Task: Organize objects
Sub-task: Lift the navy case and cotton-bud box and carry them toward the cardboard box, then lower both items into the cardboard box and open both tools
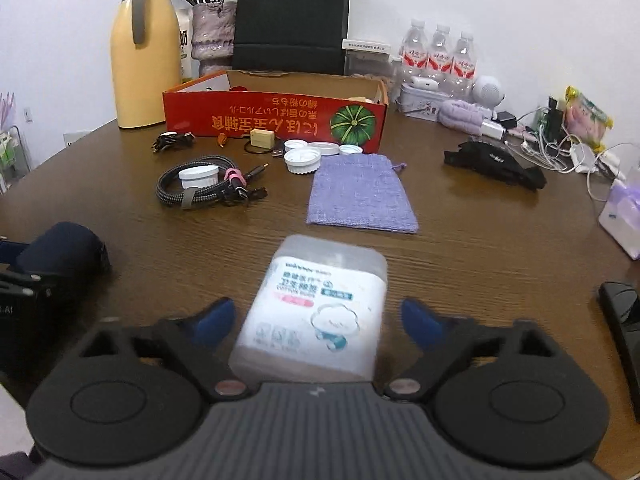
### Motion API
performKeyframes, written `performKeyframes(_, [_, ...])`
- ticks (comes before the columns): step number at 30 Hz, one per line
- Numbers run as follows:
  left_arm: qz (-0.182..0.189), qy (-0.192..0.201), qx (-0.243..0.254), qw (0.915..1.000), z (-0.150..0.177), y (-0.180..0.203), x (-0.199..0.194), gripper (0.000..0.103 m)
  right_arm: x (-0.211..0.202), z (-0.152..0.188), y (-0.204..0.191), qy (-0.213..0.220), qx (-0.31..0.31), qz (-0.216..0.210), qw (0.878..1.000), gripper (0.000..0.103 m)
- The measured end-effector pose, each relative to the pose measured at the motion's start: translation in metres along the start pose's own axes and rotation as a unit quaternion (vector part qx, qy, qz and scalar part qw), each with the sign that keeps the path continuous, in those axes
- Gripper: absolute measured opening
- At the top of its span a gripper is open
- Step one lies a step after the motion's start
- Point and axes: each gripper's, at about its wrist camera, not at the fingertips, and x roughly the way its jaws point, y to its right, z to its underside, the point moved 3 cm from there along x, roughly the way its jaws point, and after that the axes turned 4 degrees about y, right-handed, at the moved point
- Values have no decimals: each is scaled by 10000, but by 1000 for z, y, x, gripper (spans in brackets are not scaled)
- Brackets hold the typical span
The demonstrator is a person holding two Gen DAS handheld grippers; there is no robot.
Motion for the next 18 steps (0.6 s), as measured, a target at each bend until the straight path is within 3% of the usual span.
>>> performKeyframes(5, [232,577,-213,9978,-43,-11,-12,61,-5,-24,5,392,335,-340,9981,66])
performKeyframes(10, [650,957,-289,9929,-142,-26,19,61,15,-100,23,893,544,-909,9904,66])
performKeyframes(13, [709,1032,-236,9918,-212,-29,59,61,48,-163,30,1195,282,-929,9881,66])
performKeyframes(18, [405,486,-540,9965,-296,-35,174,61,161,-259,45,789,507,-953,9910,66])
